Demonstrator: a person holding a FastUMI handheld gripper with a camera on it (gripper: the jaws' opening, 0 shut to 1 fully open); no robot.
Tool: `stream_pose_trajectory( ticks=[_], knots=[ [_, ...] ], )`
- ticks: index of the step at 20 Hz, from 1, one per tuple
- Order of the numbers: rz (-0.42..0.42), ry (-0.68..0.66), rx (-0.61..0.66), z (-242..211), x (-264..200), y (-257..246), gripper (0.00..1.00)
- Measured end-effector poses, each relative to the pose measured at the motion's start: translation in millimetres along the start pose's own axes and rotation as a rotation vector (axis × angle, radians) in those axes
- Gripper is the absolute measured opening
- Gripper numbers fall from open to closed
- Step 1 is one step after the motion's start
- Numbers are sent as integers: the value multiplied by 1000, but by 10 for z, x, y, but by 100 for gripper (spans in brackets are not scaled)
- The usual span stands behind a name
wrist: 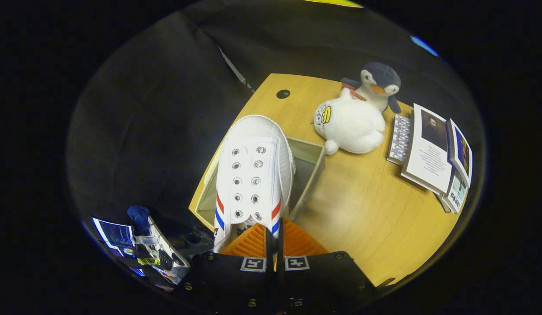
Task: Open the storage box then place both shoes into the box .Put the left shoe in first, then the right shoe, with the right side of both shoes facing outward in a uniform manner.
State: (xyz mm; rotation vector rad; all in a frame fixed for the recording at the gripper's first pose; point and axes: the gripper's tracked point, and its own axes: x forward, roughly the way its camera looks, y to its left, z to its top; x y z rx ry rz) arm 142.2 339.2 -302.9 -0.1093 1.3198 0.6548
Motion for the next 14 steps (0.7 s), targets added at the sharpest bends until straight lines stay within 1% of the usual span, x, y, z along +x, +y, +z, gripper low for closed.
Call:
stream_pose_trajectory(
  ticks=[9,10,11,12,13,14],
  knots=[
    [-70,49,-76,115,398,218,2],
    [-54,45,-74,136,405,284,2],
    [-8,35,-65,169,401,403,14],
    [15,25,-65,181,419,478,26],
    [32,10,-71,238,342,500,41],
    [26,-4,-83,282,285,467,57]
  ],
)
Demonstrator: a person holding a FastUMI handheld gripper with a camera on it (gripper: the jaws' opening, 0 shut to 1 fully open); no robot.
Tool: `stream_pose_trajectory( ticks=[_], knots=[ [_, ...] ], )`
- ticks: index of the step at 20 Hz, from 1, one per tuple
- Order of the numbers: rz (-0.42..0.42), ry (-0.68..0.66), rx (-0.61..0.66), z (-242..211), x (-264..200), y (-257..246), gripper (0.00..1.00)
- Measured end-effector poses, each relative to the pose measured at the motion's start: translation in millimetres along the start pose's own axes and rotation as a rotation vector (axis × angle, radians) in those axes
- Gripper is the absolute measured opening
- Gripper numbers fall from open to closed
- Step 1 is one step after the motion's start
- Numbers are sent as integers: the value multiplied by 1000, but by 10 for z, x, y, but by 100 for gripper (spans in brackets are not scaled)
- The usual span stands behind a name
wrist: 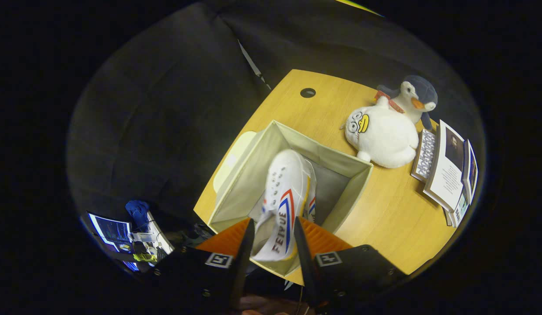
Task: Open the storage box then place both shoes into the box .Put the left shoe in first, then the right shoe, with the right side of both shoes facing outward in a uniform manner.
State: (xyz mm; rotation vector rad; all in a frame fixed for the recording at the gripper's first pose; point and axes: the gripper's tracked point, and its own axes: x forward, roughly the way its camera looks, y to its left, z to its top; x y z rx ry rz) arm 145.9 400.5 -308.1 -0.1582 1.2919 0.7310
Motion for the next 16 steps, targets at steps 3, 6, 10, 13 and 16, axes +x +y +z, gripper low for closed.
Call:
stream_pose_trajectory(
  ticks=[3,6,10,13,16],
  knots=[
    [-29,-55,-16,45,-226,-147,88],
    [-40,-113,13,4,-484,-306,87],
    [-120,-242,46,-91,-964,-688,92],
    [-215,-430,67,-151,-1457,-980,94],
    [-359,-669,68,-279,-2084,-1265,95]
  ],
)
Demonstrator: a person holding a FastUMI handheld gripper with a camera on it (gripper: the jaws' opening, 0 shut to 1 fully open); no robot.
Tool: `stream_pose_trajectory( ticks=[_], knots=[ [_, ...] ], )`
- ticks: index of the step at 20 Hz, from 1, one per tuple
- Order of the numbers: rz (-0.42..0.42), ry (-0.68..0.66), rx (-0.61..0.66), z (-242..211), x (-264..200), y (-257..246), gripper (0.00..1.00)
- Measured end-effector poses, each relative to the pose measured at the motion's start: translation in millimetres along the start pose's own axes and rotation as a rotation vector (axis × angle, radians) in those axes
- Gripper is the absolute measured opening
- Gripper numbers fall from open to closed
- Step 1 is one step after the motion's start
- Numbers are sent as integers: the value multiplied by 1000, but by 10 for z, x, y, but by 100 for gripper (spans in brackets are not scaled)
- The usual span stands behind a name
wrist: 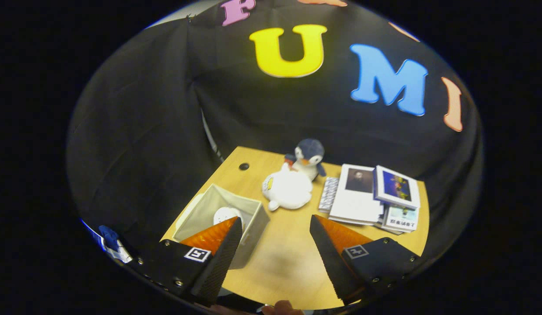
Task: Open the storage box then place both shoes into the box .Put the left shoe in first, then the right shoe, with the right side of both shoes facing outward in a uniform manner.
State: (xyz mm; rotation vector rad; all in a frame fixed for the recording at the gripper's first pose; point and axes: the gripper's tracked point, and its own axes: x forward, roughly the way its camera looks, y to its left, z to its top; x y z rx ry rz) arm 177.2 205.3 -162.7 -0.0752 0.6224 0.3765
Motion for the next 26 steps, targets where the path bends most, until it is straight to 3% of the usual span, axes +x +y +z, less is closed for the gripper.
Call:
stream_pose_trajectory(
  ticks=[7,10,26],
  knots=[
    [-221,-500,53,412,-1130,-666,95],
    [-291,-640,32,435,-1500,-814,95],
    [-253,-683,10,299,-1621,-824,95]
  ],
)
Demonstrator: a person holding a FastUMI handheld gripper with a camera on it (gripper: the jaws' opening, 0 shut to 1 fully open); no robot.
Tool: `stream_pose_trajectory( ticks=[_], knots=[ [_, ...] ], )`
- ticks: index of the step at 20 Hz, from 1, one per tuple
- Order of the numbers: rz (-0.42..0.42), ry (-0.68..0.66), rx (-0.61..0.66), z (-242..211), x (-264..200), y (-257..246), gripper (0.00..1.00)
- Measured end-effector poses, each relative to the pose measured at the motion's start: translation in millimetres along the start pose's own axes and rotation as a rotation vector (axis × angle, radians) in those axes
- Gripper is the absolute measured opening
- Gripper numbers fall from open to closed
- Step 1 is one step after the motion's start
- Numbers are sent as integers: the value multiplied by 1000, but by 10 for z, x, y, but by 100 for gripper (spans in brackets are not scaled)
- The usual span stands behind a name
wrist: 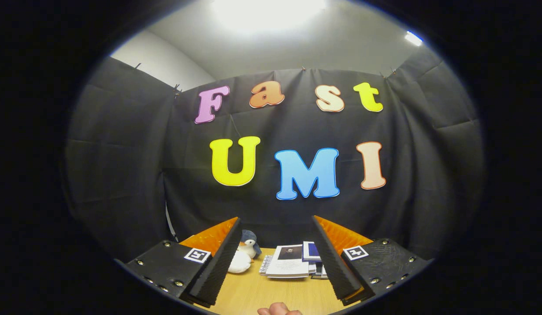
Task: Open the storage box then place both shoes into the box .Put the left shoe in first, then the right shoe, with the right side of both shoes facing outward in a uniform manner.
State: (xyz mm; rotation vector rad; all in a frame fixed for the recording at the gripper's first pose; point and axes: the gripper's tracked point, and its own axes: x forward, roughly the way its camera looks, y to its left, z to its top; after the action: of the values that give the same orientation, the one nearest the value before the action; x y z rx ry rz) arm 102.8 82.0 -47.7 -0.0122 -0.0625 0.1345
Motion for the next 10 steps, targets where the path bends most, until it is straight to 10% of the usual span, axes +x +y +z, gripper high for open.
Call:
stream_pose_trajectory(
  ticks=[10],
  knots=[
    [34,-81,-5,-397,130,-558,95]
  ],
)
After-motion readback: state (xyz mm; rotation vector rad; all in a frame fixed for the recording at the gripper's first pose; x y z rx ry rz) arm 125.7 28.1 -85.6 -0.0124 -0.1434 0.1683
